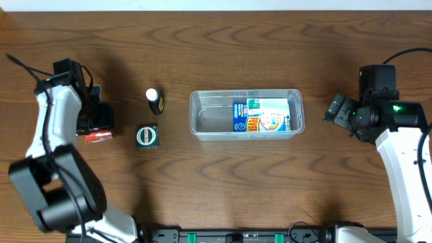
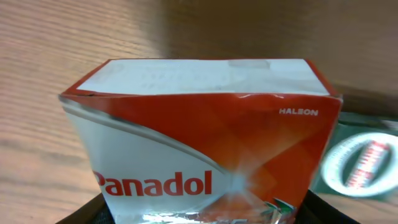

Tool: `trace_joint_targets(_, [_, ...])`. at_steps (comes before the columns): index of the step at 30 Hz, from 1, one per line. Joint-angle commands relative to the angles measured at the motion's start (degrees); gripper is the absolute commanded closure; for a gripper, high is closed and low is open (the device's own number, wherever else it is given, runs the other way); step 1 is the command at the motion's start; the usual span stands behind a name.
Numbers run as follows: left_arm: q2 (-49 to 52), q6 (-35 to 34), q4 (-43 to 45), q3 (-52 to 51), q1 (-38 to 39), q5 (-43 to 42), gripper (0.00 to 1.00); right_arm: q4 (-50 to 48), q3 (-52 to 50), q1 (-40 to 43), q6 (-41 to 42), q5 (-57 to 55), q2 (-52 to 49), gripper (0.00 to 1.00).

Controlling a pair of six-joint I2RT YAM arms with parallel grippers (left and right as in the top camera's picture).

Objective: Pack container
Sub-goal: 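Carry the red Panadol box into the container's left end, release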

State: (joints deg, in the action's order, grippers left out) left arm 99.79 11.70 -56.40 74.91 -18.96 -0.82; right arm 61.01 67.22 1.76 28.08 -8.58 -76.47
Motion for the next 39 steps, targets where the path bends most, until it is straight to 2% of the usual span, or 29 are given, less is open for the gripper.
trace_joint_targets(1, [-6.8,-3.1,-1.3,0.7,0.5,-6.9,0.35,0.0,0.1,0.4,0.6,-0.2,-0.2,0.01])
trace_joint_targets(5, [-15.2,-3.5,-3.5,0.7,2.7,-13.6,0.36,0.0,0.1,0.4,0.6,-0.2,-0.2,0.01])
trace_joint_targets(9, [-23.6,-5.2,-5.3,0.7,8.0,-15.7,0.36,0.0,0.1,0.4,0.6,-0.2,-0.2,0.01])
trace_joint_targets(13, [-29.6,-9.9,-5.3,0.7,16.5,-17.0,0.37,0.0,0.1,0.4,0.6,-0.2,-0.2,0.01])
trace_joint_targets(17, [-31.3,-14.1,-3.7,0.6,26.9,-16.9,0.4,0.0,0.1,0.4,0.6,-0.2,-0.2,0.01])
trace_joint_targets(22, [-27.9,-21.3,4.9,-0.5,37.2,-15.8,0.43,0.0,0.1,0.4,0.6,-0.2,-0.2,0.01])
trace_joint_targets(26, [-21.9,-25.5,10.7,-0.7,42.4,-11.9,0.43,0.0,0.1,0.4,0.6,-0.2,-0.2,0.01])
trace_joint_targets(32, [-10.4,-29.0,17.0,-0.7,46.3,-10.9,0.43,0.0,0.1,0.4,0.6,-0.2,-0.2,0.01])
trace_joint_targets(35, [-5.9,-32.3,17.3,-0.7,46.7,-7.0,0.43,0.0,0.1,0.4,0.6,-0.2,-0.2,0.01])
trace_joint_targets(39, [-2.5,-33.1,17.1,-0.7,46.7,-5.5,0.43,0.0,0.1,0.4,0.6,-0.2,-0.2,0.01])
